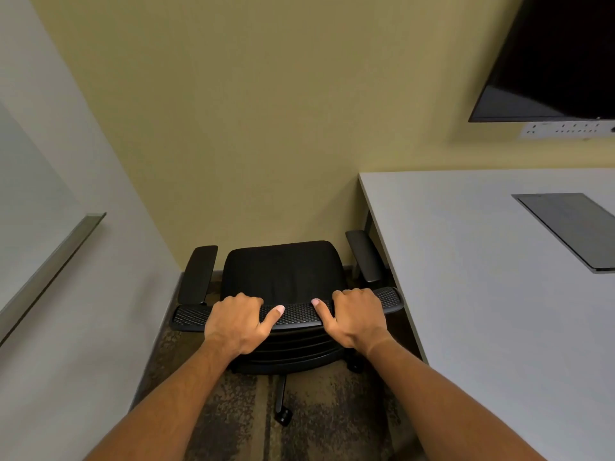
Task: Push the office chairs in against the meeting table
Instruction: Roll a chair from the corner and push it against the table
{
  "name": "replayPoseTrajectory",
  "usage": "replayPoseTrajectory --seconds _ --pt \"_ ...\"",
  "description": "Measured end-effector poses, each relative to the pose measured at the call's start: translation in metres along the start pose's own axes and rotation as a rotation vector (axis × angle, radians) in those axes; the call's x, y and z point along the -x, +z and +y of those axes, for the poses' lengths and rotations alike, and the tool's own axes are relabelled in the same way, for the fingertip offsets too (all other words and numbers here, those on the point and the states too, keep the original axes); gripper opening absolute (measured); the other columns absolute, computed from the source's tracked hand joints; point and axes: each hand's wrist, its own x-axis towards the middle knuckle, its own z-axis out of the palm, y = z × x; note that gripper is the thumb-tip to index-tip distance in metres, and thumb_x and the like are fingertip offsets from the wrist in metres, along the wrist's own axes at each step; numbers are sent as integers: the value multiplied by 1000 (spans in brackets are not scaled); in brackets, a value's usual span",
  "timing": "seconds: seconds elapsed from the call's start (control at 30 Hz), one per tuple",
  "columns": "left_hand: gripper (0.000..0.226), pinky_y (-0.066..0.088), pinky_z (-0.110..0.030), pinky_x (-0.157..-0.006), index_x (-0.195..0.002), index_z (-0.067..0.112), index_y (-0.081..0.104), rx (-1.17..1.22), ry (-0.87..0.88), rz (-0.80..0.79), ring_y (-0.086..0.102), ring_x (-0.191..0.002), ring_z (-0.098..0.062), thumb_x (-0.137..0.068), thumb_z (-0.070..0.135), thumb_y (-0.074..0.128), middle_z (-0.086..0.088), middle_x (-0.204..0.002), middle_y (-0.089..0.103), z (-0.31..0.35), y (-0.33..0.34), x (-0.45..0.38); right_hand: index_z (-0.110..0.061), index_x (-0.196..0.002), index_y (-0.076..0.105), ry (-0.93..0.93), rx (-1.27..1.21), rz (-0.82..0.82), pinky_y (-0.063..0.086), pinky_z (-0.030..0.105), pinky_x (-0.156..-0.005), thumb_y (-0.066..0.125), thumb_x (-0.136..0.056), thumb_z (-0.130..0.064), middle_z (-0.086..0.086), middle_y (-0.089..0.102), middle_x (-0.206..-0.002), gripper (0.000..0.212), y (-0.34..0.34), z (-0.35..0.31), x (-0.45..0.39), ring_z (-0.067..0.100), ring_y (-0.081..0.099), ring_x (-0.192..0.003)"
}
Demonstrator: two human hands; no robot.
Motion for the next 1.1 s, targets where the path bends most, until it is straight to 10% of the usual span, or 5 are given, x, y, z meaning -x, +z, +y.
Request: replayPoseTrajectory --seconds 1.1 --pt "72 54 -41 -82 -119 21 67 41 465 -96 65 -92 -18 -94 69 20 -3 -102 72 -14 -13 -64 -20 -54 42 471 -59 53 42 37 -67 15 -92 -66 -2 47 -53 66 -7 -48 41 18 48 -55"
